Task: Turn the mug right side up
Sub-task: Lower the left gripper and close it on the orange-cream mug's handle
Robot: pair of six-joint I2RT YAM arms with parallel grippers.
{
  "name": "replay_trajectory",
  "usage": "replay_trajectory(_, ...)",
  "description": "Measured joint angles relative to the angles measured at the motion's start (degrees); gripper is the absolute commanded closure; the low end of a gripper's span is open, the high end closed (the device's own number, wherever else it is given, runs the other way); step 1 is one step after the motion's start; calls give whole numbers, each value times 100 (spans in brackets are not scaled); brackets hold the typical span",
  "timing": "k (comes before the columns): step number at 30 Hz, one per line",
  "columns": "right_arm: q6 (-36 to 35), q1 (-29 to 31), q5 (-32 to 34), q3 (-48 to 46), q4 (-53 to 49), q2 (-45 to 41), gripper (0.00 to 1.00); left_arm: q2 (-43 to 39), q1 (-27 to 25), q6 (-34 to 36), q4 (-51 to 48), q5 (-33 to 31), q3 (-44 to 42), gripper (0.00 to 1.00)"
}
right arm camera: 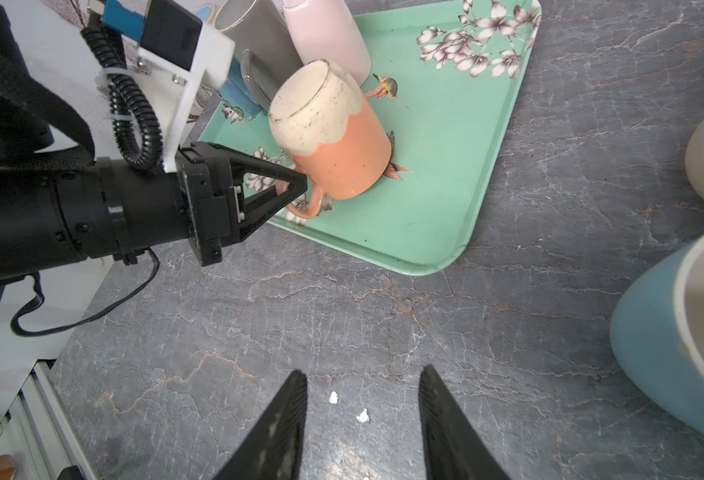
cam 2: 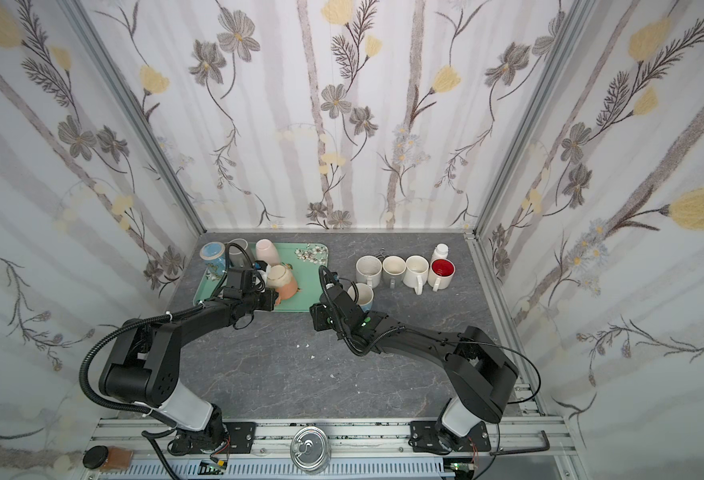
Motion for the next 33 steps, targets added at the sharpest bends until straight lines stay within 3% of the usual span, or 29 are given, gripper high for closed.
replay_trajectory(16,66,0,-192,85,-37,284,55,686,-42,-566,-752,-719,767,71)
replay_trajectory(21,90,0,-214,42,-28,284,55,754,-50,-614,-914,-820,892,70)
replay_trajectory(23,90,0,-214,33,-22,284,55,776,-50,-616,-942,-868,929,72)
replay_trajectory(29,103,0,-214,13,-17,284,55,892,-66,-564,-1032,-1025,1064,100)
replay_trajectory(33,103,0,-214,-31,-4,273,55,890,-181,-546,-1088,-1185,1082,100)
